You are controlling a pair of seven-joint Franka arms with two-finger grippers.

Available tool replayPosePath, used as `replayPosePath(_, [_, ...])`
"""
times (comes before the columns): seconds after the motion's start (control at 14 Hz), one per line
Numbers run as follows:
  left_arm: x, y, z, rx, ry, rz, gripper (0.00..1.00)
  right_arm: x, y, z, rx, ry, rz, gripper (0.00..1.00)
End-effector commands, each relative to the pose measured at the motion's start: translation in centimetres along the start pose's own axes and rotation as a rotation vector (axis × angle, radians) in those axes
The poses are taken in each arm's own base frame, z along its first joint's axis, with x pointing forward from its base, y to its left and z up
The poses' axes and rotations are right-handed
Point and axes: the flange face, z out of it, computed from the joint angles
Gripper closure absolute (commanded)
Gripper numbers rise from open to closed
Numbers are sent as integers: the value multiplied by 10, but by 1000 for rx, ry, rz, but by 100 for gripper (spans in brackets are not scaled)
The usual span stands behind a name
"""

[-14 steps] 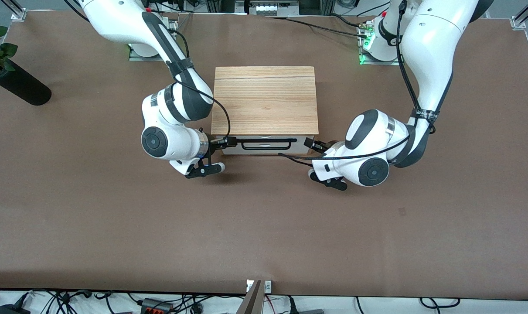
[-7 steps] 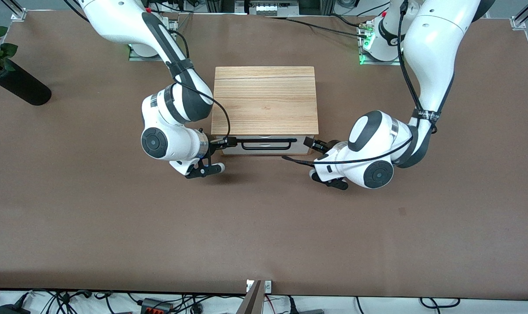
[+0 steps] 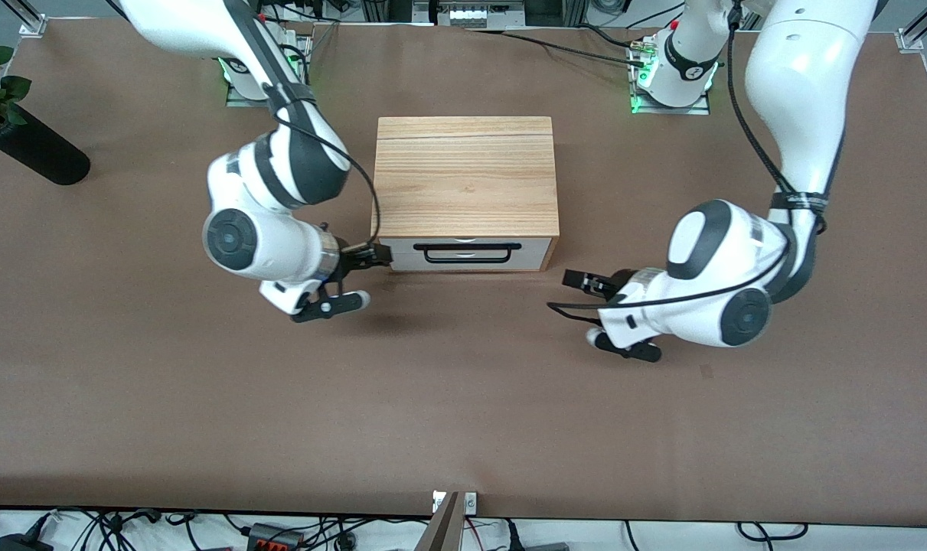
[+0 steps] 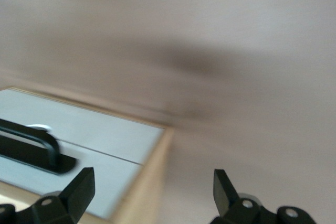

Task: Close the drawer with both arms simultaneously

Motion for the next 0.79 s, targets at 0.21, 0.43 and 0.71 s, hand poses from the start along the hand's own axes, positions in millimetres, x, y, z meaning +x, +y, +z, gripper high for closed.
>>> replayPosePath(0.21, [-30, -54, -114, 131, 142, 141, 0, -39, 122, -153, -130, 37, 147, 0])
replayPosePath(0.43, [-55, -76, -156, 172, 161, 42, 0, -63, 163, -229, -136, 69, 232, 0])
replayPosePath(0.71, [-98, -74, -217, 357, 235, -80, 0, -112, 197, -266, -136, 92, 246, 0])
